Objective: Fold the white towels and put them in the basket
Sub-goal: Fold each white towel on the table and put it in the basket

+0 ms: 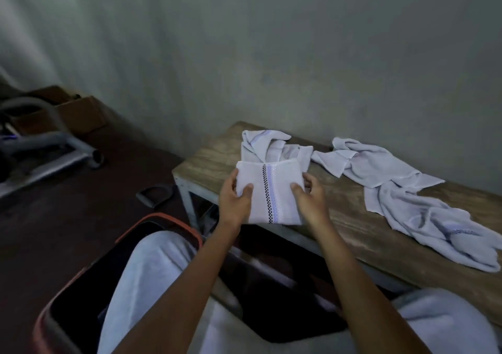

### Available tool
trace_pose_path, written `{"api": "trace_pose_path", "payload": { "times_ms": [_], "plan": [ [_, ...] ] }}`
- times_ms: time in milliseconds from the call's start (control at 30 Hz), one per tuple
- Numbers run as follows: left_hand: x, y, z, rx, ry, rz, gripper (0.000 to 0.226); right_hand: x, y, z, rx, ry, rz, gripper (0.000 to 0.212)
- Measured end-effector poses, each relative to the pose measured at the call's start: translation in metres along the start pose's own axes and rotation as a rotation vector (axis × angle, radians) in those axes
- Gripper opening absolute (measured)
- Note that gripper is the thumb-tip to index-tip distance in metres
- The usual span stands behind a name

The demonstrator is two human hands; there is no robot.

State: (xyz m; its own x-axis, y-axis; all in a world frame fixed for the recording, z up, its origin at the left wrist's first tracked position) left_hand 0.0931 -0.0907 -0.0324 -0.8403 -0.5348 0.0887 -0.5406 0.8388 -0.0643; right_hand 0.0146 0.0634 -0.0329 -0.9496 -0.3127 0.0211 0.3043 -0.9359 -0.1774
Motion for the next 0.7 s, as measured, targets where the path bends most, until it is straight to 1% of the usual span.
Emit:
{"api": "trace_pose_path", "payload": {
  "times_ms": [167, 267, 400, 533, 600, 700],
  "plan": [
    [-0.035, -0.085, -0.007, 0.027, 0.018, -0.211, 0.049, -0.017, 0.079, 0.024, 0.024, -0.048, 0.19, 0.037],
    [-0.057, -0.14, -0.007, 0.044, 0.021, -0.326, 0.049, -0.029, 0.134, 0.04, 0.043, -0.071, 0.337, 0.037],
    [-0.091, -0.215, -0.001, 0.07, 0.0, -0.495, 0.042, -0.056, 0.213, 0.056, 0.054, -0.104, 0.516, 0.034],
    [-0.123, -0.273, 0.009, 0.089, -0.04, -0.628, 0.034, -0.081, 0.282, 0.055, 0.025, -0.077, 0.659, 0.034],
    [-0.133, -0.293, 0.017, 0.099, -0.053, -0.668, 0.036, -0.088, 0.31, 0.05, 0.015, -0.063, 0.704, 0.033],
    [-0.142, -0.311, 0.043, 0.074, -0.124, -0.728, 0.041, -0.094, 0.342, 0.03, -0.032, -0.012, 0.768, 0.033]
  ]
}}
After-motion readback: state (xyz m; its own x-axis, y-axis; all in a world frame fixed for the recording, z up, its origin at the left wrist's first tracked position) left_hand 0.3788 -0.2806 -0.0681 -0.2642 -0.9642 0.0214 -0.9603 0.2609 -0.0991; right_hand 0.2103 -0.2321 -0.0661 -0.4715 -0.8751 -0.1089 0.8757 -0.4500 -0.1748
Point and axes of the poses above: each hand's wrist, its own x-axis towards the middle knuckle, its own y-axis out of the palm, z = x × y, the point moved 2 cm from there along x, towards the middle knuckle, and after that the axes turned 11 degrees about z, right-handed, at the moved point
